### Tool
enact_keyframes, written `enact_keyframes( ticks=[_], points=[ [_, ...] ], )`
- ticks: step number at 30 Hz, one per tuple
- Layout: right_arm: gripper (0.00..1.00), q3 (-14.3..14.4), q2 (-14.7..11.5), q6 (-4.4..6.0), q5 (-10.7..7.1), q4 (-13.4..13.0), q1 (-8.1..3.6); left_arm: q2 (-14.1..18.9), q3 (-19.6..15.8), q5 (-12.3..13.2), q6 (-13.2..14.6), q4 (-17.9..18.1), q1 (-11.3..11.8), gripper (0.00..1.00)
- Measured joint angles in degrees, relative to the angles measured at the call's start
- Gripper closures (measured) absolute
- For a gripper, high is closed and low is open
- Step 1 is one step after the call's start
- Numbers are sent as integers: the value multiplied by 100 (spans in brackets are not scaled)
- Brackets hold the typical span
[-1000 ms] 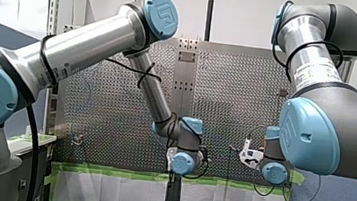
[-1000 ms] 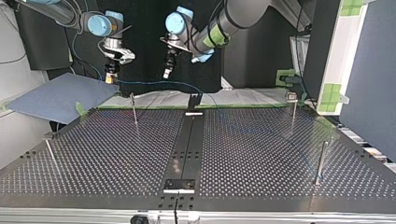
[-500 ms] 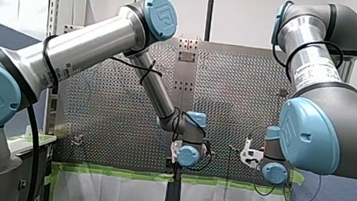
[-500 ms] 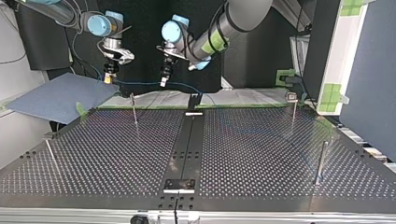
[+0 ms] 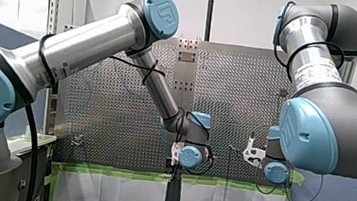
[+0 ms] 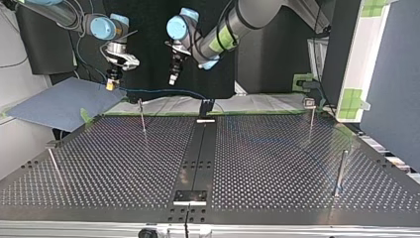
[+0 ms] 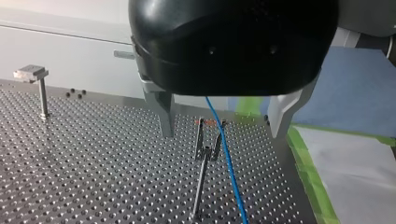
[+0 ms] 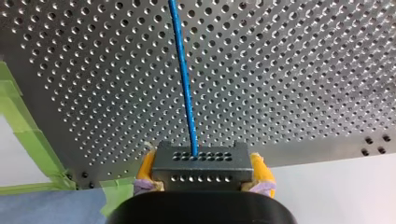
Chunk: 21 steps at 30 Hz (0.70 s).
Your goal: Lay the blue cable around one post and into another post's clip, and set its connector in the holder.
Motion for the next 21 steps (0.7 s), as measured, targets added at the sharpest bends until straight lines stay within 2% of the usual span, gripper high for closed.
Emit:
enact_keyframes(
  ticks=[8,21],
  points=[
    [100,2,-1,-129,2,296,45,-75,-1,-249,-36,210,85,1],
    [100,5,-4,-141,3,420,51,-152,-22,-249,-69,244,205,1]
  ],
)
